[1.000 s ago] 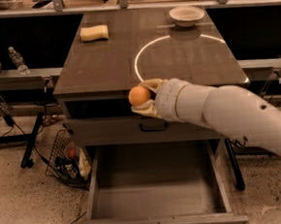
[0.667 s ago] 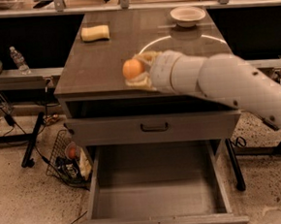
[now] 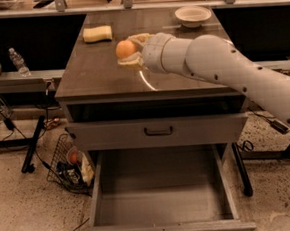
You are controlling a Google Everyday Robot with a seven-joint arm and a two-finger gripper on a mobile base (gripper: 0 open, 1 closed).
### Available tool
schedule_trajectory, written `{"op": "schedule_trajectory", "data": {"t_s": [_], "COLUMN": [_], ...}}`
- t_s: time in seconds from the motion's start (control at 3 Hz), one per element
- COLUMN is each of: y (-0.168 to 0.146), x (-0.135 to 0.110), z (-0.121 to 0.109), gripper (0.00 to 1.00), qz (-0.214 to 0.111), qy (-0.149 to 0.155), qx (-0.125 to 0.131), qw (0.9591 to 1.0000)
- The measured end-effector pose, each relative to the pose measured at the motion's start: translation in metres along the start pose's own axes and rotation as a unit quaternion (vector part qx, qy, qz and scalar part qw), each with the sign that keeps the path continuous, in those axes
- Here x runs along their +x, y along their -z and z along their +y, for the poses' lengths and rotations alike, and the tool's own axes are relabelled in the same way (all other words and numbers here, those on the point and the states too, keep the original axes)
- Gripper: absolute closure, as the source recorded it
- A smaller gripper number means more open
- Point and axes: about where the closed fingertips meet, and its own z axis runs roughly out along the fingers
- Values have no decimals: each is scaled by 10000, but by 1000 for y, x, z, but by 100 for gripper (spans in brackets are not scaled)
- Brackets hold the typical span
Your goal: Pick orange from middle drawer and place on counter
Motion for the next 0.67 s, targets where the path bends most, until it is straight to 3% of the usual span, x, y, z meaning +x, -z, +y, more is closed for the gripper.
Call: {"op": "schedule_trajectory", "data": {"t_s": [0.33,0.67], "y": [-16,-19], "x": [21,44], "z": [-17,-27], "gripper": [100,100], "qz": [60,239], "qy": [-467,-918], "qx": [146,310], "qw": [9988,9950]}}
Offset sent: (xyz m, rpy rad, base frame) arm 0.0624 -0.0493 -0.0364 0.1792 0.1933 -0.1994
